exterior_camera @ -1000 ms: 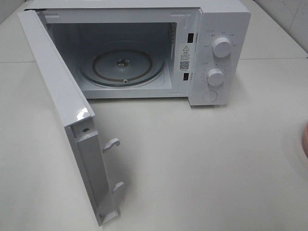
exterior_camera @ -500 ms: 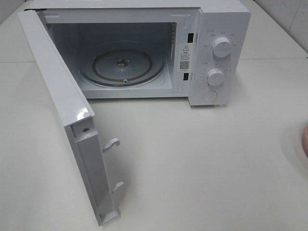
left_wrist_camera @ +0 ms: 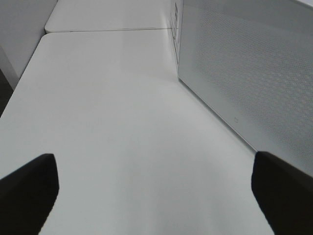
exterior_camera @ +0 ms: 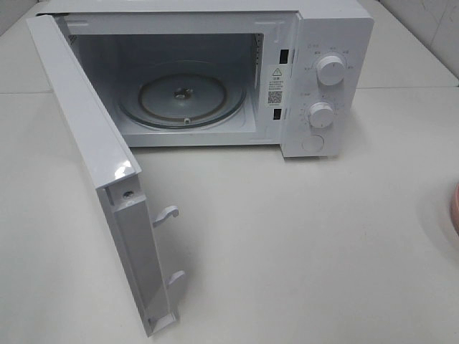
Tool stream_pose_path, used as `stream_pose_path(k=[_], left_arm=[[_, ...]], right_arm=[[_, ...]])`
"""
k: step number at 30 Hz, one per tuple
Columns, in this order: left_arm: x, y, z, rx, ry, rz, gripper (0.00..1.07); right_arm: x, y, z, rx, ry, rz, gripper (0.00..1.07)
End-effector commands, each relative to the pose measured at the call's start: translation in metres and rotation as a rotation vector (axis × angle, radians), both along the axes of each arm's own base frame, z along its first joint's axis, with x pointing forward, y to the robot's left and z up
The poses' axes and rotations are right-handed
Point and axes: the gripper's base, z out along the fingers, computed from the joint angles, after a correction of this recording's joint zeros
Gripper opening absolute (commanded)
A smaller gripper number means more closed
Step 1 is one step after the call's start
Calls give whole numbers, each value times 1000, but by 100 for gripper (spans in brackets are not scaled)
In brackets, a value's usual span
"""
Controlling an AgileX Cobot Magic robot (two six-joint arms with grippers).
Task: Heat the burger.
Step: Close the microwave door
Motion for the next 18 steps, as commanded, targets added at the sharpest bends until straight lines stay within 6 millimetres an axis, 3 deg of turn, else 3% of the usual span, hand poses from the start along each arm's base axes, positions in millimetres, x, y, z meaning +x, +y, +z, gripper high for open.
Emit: stream_pose_path(k=[1,18], left_arm=[[-2,-1,0,-8,-22,0,103],[-2,1,1,-27,-26,27,103]], right_arm=[[-4,0,0,4,-34,-10,74],[-4,0,0,4,-34,-10,74]])
